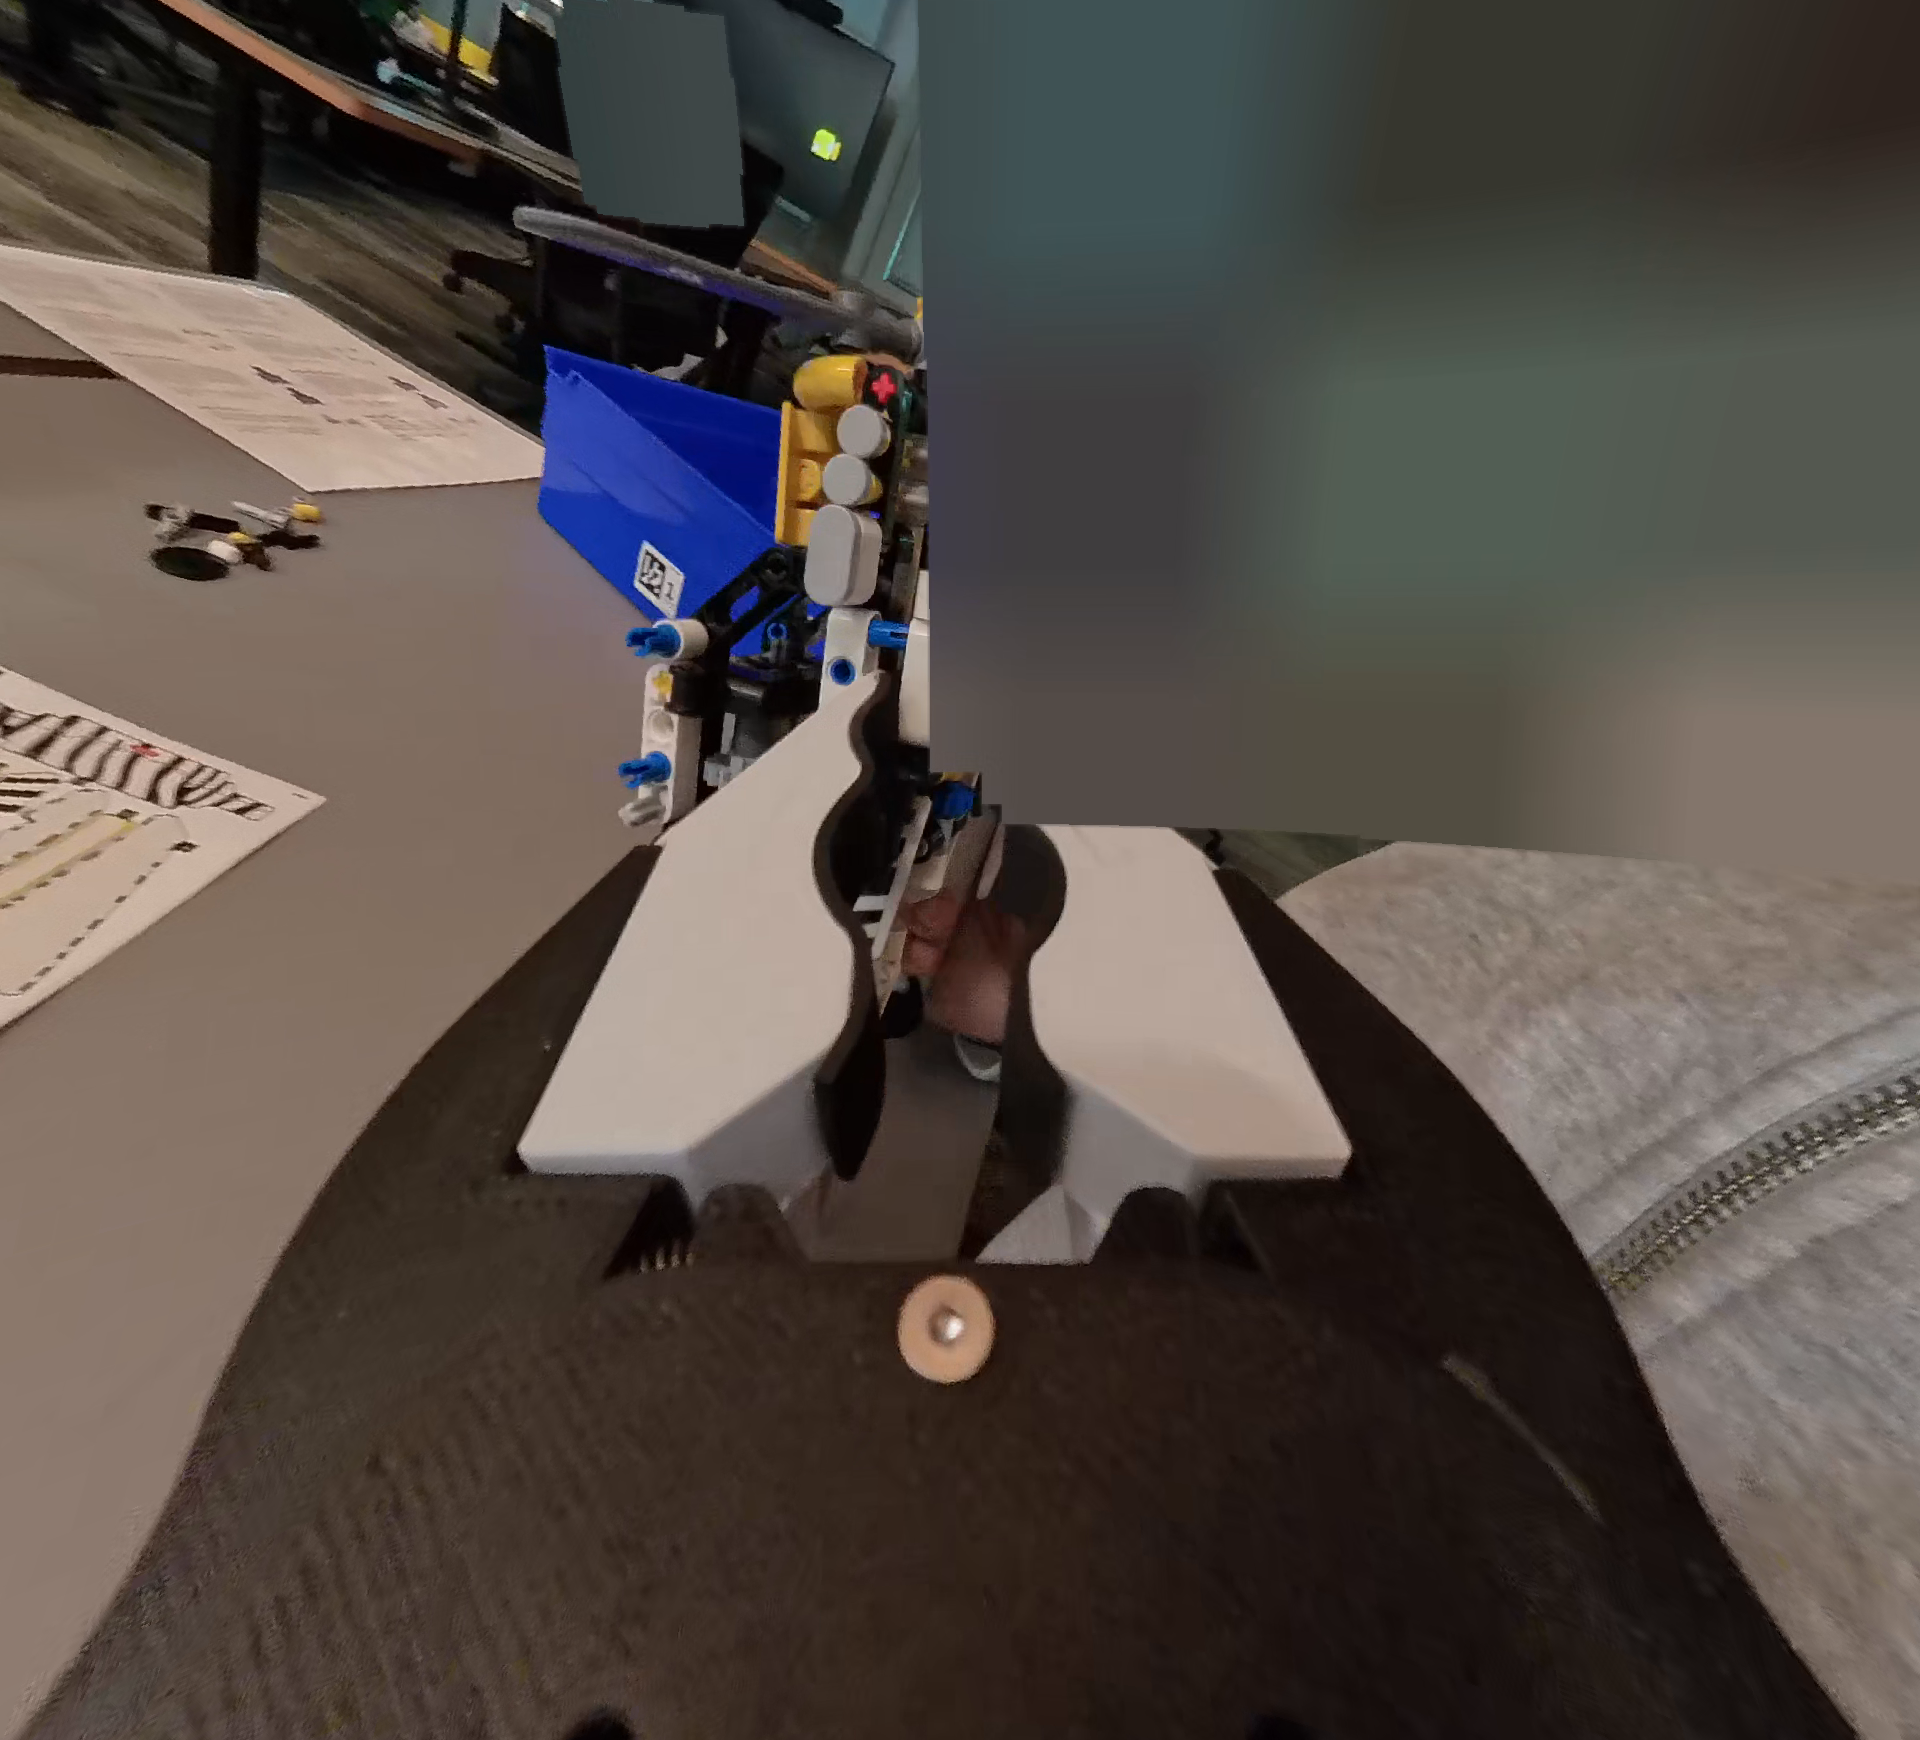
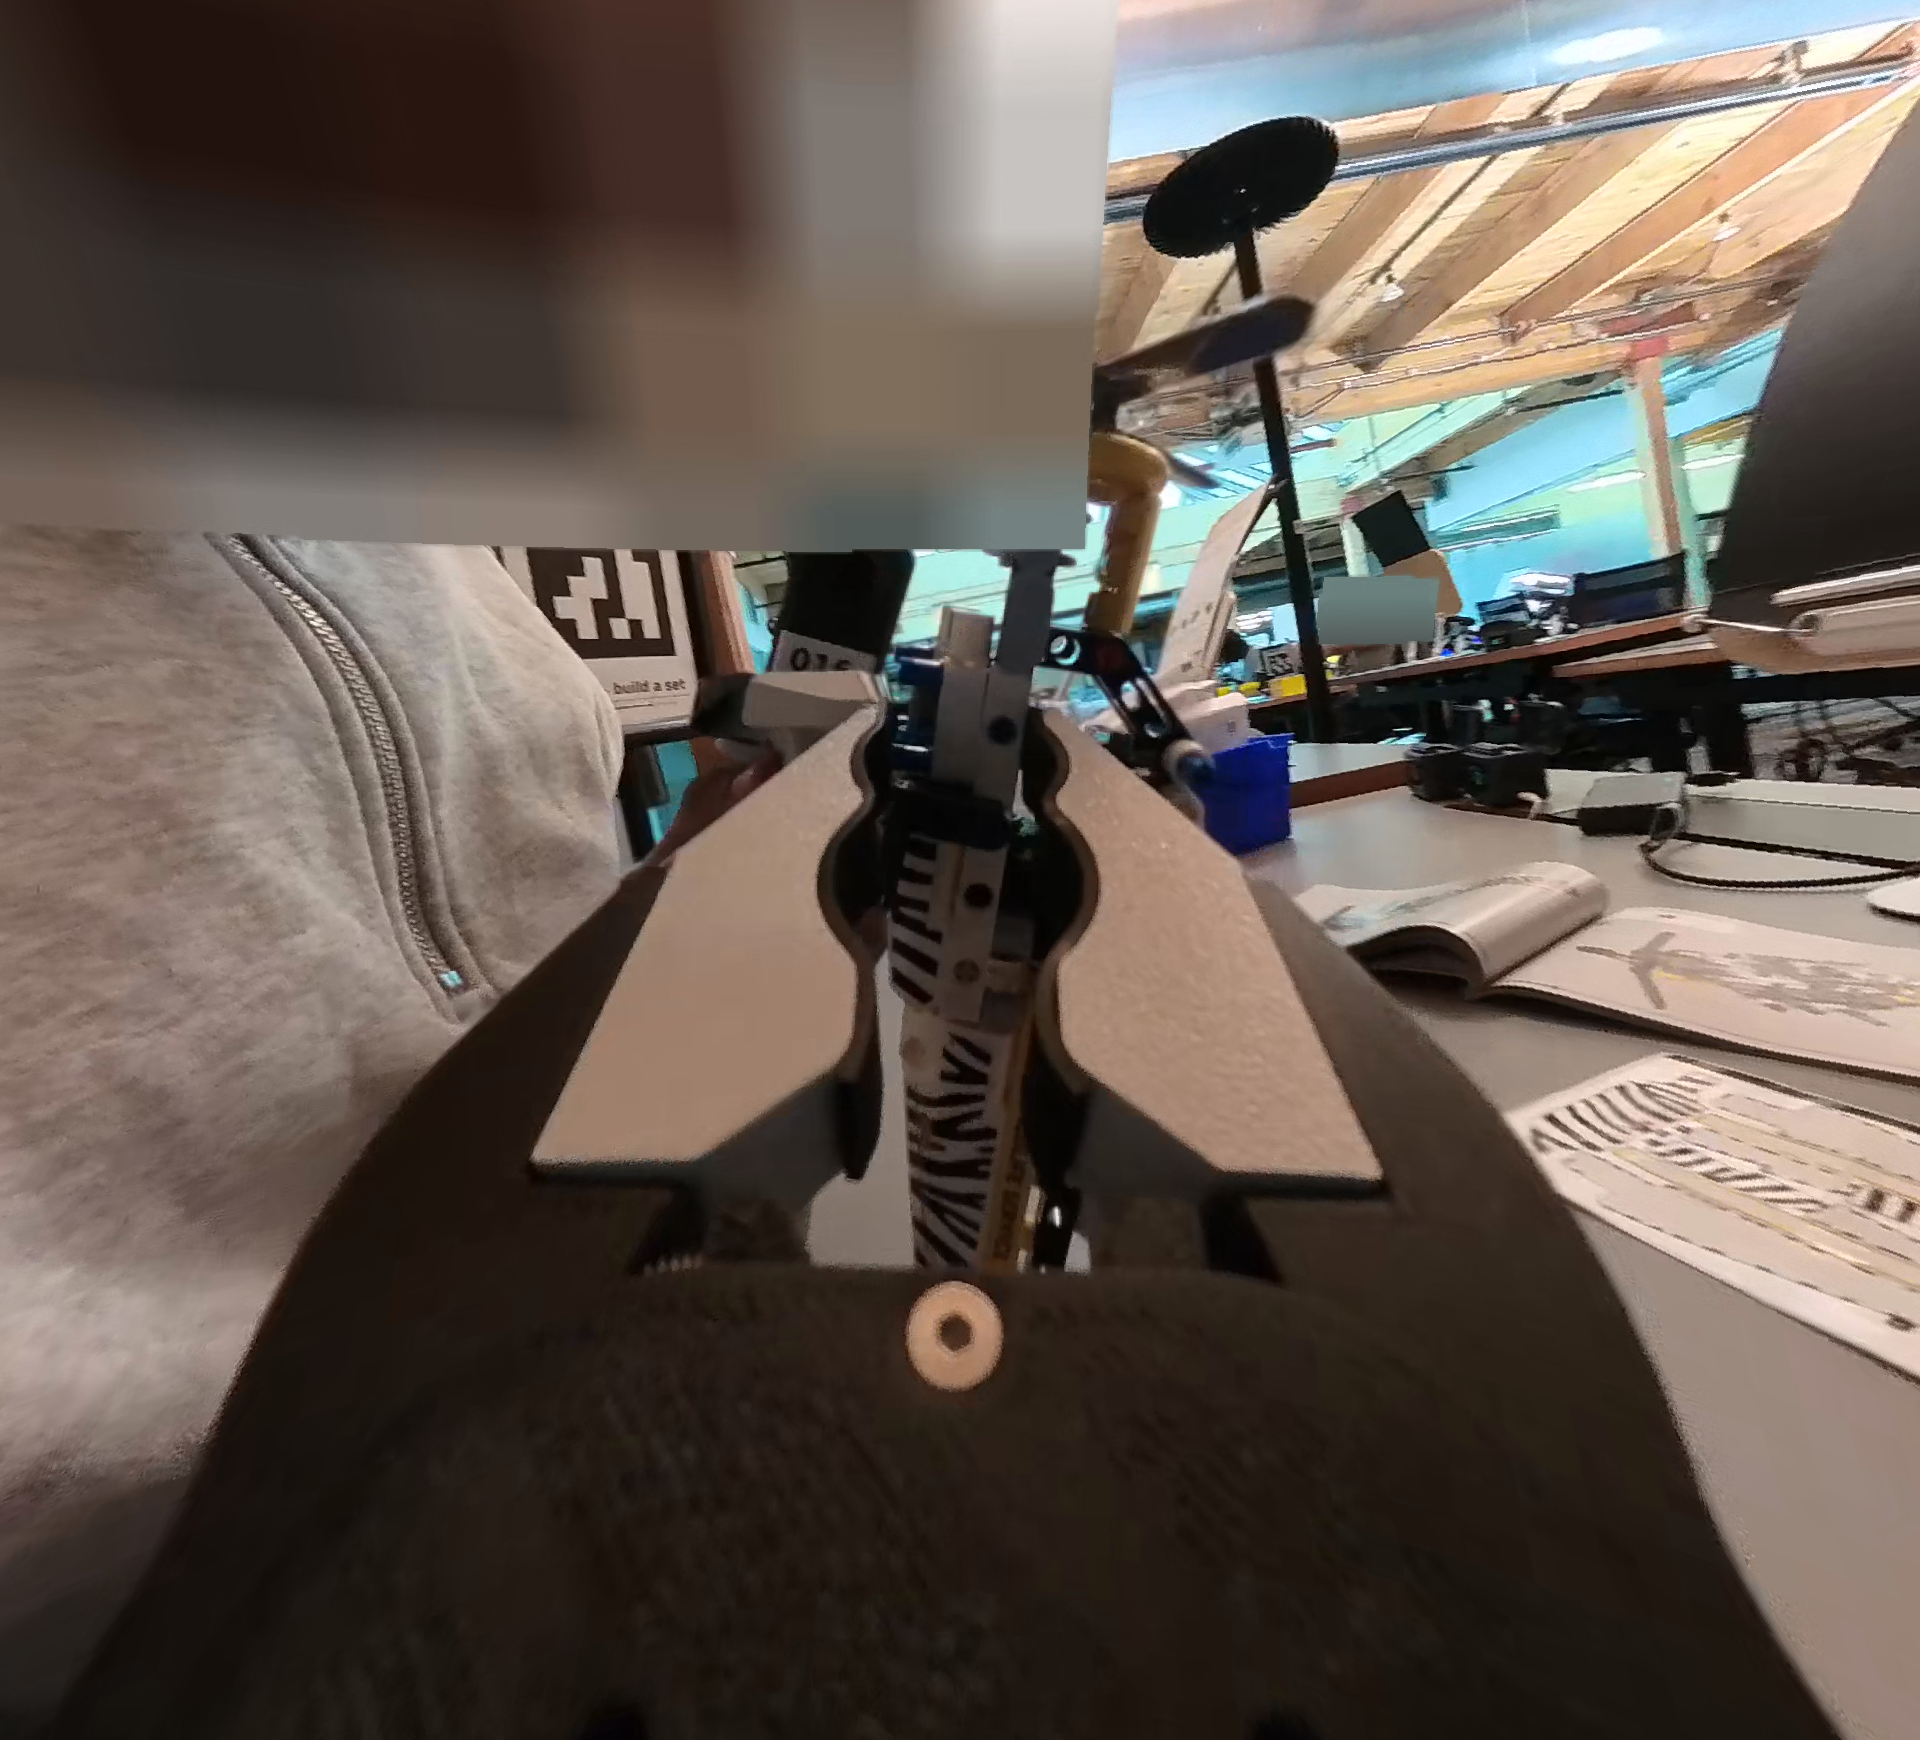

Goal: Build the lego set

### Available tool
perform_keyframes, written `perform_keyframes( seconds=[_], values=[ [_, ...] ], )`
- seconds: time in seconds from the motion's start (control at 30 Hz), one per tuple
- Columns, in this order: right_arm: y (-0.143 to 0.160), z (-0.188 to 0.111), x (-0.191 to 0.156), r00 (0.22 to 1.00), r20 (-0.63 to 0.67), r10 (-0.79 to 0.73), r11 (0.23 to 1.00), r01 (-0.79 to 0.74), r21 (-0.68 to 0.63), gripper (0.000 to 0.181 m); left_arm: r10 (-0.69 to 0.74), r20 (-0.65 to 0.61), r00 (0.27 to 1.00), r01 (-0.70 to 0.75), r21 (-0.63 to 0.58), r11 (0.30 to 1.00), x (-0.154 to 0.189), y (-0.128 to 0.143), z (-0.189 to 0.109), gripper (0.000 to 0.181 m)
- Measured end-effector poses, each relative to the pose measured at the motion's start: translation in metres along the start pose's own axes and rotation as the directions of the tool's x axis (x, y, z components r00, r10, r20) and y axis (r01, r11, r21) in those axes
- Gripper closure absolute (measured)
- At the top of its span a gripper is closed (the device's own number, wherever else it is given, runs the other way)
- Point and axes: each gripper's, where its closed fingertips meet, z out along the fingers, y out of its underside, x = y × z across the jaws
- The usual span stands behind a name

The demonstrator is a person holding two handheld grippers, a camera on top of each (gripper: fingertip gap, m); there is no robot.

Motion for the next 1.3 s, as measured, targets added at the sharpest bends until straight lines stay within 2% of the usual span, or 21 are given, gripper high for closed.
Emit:
perform_keyframes(
  seconds=[0.17,0.27,0.37,0.57,0.73,1.0,1.1,1.3],
  values=[
    [0.001,0.000,0.001,1.000,0.002,0.031,0.999,-0.031,0.018,0.160,-0.045,-0.015,0.999,0.045,0.000,0.999,-0.001,-0.001,0.000,0.168],
    [0.000,0.000,0.003,0.998,0.005,0.070,0.994,-0.070,0.078,0.160,0.027,0.027,0.999,-0.027,-0.001,1.000,-0.002,-0.002,0.001,0.166],
    [0.001,0.001,0.005,0.999,-0.028,0.042,0.995,-0.039,0.094,0.160,0.105,0.094,0.990,-0.104,-0.012,0.994,-0.006,-0.003,-0.001,0.164],
    [0.002,0.003,0.008,0.994,-0.091,-0.054,0.996,0.059,0.060,0.160,0.141,0.172,0.975,-0.135,-0.044,0.990,-0.015,-0.001,-0.004,0.157],
    [0.003,0.001,0.008,0.990,-0.105,-0.090,0.996,0.092,0.017,0.159,0.127,0.160,0.979,-0.119,-0.061,0.991,-0.015,0.002,-0.002,0.164],
    [0.005,-0.001,0.004,0.975,-0.105,-0.194,0.977,0.182,-0.115,0.159,0.093,0.136,0.986,-0.078,-0.111,0.991,-0.013,0.011,-0.001,0.163],
    [0.006,-0.002,0.003,0.974,-0.094,-0.204,0.971,0.189,-0.148,0.159,0.057,0.127,0.990,-0.042,-0.118,0.992,-0.013,0.014,0.000,0.163],
    [0.007,-0.003,0.003,0.984,-0.077,-0.162,0.980,0.151,-0.130,0.159,-0.003,0.116,0.993,0.017,-0.120,0.993,-0.012,0.017,0.001,0.160]
  ],
)
